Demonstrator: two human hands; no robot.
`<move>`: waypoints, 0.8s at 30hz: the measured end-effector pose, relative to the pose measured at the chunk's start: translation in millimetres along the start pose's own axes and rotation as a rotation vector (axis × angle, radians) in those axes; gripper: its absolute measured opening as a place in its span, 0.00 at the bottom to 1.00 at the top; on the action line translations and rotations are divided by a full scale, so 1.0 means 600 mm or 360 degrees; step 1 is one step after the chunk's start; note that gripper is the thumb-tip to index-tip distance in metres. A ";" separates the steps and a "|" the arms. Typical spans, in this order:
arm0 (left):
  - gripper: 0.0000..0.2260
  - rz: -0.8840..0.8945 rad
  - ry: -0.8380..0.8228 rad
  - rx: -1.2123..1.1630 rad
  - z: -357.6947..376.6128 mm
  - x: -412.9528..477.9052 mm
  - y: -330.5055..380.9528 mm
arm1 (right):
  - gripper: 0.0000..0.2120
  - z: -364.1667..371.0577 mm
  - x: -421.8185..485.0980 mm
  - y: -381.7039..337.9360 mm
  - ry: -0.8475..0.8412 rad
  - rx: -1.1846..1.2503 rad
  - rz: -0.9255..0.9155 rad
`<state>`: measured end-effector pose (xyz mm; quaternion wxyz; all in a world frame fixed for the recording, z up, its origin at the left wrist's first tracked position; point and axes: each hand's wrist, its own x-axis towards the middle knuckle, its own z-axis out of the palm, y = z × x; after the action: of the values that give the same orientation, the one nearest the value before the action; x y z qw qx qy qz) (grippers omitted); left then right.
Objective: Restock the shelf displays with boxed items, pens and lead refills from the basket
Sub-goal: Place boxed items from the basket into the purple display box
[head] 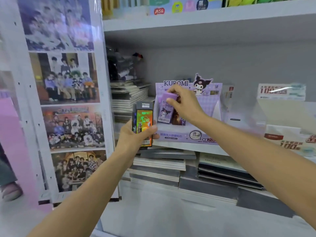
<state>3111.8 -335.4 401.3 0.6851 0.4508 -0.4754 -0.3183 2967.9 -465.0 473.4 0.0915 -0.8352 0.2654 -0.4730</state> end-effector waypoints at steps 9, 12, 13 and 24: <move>0.06 0.0018 -0.0057 0.0176 0.005 0.024 -0.024 | 0.07 -0.005 0.043 0.007 -0.0304 -0.0341 -0.0143; 0.09 -0.0002 -0.0050 0.0233 0.004 0.030 -0.023 | 0.08 -0.006 0.045 0.006 -0.0319 -0.0408 -0.0191; 0.09 -0.0003 -0.0051 0.0242 0.004 0.031 -0.023 | 0.08 -0.013 0.047 0.007 -0.0350 -0.0383 -0.0181; 0.08 0.0002 -0.0033 0.0263 0.005 0.029 -0.021 | 0.11 -0.028 0.058 0.004 -0.0445 -0.0442 -0.0177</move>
<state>3115.1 -356.5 396.3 0.6408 0.5024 -0.5073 -0.2822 2967.1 -483.8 507.1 -0.0147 -0.9107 0.2662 -0.3156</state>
